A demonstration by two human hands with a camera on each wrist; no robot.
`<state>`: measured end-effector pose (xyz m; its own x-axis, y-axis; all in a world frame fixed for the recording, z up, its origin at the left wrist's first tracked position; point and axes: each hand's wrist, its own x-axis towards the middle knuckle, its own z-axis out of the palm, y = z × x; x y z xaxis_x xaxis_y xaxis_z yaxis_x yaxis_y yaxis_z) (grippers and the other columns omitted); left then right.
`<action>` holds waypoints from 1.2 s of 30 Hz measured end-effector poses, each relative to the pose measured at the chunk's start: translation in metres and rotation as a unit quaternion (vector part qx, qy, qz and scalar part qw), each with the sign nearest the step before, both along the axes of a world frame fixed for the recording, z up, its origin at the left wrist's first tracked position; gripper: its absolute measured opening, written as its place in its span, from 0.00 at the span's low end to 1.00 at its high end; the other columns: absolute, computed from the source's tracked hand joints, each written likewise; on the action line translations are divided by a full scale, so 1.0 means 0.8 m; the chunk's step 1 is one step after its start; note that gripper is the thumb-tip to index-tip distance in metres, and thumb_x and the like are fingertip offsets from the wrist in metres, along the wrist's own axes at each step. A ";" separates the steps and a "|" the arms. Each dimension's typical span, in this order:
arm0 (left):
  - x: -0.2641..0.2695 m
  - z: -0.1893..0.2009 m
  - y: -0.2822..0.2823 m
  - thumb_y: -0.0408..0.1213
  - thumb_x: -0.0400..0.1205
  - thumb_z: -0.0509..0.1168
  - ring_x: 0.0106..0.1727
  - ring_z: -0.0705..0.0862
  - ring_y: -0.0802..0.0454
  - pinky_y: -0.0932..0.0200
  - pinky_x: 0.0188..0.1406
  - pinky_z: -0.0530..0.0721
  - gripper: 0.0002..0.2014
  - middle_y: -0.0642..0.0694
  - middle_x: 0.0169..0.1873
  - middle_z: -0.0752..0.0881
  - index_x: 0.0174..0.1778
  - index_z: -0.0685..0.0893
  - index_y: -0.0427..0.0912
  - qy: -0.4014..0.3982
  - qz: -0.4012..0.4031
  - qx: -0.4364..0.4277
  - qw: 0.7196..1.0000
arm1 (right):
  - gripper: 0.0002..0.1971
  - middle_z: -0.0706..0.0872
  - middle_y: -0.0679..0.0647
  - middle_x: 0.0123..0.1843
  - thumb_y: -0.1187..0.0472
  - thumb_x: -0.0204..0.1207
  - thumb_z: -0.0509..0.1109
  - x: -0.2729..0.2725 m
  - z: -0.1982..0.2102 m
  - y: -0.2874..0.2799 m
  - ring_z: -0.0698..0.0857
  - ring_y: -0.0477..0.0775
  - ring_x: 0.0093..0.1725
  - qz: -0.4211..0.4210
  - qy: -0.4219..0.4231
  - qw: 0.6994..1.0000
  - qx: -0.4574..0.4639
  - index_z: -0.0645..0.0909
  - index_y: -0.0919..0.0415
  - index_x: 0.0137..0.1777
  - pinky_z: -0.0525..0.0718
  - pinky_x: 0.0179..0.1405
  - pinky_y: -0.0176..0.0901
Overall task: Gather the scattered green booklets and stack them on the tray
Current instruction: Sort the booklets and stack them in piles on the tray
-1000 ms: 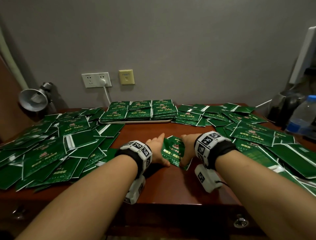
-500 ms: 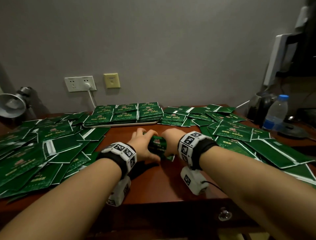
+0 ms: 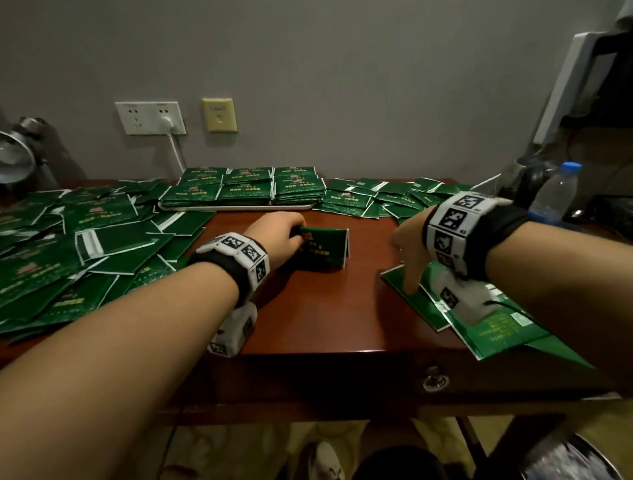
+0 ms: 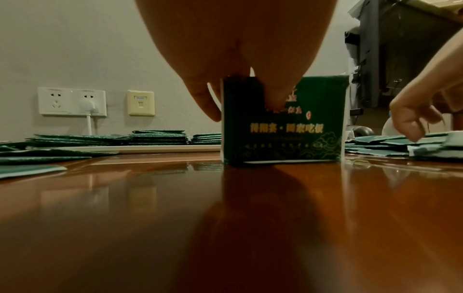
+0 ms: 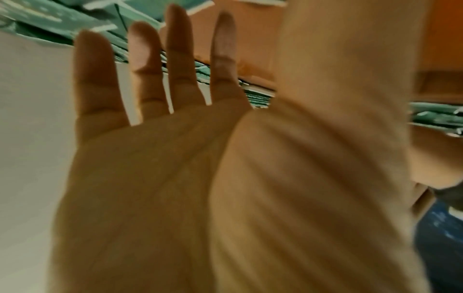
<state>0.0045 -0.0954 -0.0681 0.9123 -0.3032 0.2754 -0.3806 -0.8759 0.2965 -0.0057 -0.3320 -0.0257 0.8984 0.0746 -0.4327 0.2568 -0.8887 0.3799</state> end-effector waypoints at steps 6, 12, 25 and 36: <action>-0.002 0.001 -0.002 0.35 0.82 0.64 0.50 0.83 0.47 0.53 0.50 0.81 0.04 0.48 0.45 0.84 0.50 0.83 0.45 0.000 0.001 -0.002 1.000 | 0.36 0.87 0.57 0.61 0.41 0.61 0.82 0.000 -0.025 -0.005 0.86 0.58 0.59 0.032 -0.006 0.999 -0.029 0.81 0.61 0.65 0.84 0.47 0.45; -0.001 0.001 -0.002 0.35 0.83 0.64 0.51 0.82 0.47 0.55 0.49 0.79 0.04 0.49 0.44 0.83 0.51 0.83 0.44 0.001 0.002 0.006 1.000 | 0.24 0.85 0.51 0.57 0.47 0.70 0.78 0.004 -0.023 0.004 0.82 0.52 0.52 0.051 -0.002 0.999 0.001 0.81 0.57 0.63 0.77 0.38 0.38; -0.003 0.037 0.049 0.27 0.81 0.56 0.46 0.81 0.41 0.52 0.44 0.82 0.15 0.40 0.48 0.84 0.58 0.82 0.41 0.084 0.169 -0.037 0.981 | 0.12 0.79 0.52 0.46 0.50 0.76 0.74 0.041 0.021 0.058 0.80 0.54 0.43 0.061 -0.267 0.863 0.425 0.77 0.56 0.50 0.76 0.42 0.41; 0.012 0.005 0.070 0.47 0.81 0.66 0.64 0.80 0.45 0.53 0.60 0.81 0.24 0.44 0.66 0.80 0.72 0.74 0.45 0.164 0.176 0.109 0.964 | 0.17 0.83 0.48 0.52 0.42 0.70 0.76 0.026 -0.026 0.073 0.82 0.50 0.51 0.061 -0.059 0.960 0.266 0.80 0.51 0.50 0.76 0.43 0.40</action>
<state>0.0143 -0.0396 -0.0637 0.9964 0.0241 -0.0814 0.0357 -0.9888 0.1447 0.0151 -0.2739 -0.0465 0.9097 0.3646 -0.1990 0.3543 -0.9311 -0.0863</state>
